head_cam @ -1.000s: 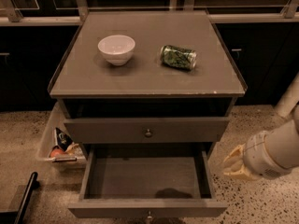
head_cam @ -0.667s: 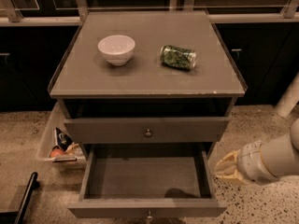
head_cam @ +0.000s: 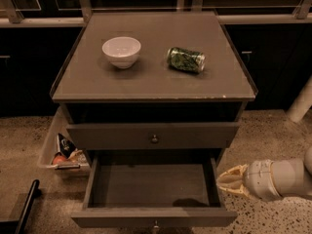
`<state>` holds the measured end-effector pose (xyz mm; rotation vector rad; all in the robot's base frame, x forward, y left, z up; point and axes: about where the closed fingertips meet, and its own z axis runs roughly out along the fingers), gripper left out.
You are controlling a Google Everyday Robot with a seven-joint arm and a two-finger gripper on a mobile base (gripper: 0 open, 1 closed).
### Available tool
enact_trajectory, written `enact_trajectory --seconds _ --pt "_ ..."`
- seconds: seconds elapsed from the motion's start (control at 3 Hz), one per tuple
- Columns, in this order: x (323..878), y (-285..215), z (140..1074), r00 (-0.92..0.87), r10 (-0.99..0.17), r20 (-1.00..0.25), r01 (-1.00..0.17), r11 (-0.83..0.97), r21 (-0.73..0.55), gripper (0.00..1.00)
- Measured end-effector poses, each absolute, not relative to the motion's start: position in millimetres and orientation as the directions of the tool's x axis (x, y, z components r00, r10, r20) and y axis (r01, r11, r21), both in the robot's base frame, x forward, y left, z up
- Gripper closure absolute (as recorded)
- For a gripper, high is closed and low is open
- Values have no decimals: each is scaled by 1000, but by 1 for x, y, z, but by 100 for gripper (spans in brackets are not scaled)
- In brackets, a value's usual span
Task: Close middle drawer
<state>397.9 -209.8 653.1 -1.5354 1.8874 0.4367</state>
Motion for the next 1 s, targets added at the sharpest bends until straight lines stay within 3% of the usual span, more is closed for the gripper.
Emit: enact_trajectory --seconds 1.0 --pt "392 -193 610 -111 -712 -693 -965 244 -97 100"
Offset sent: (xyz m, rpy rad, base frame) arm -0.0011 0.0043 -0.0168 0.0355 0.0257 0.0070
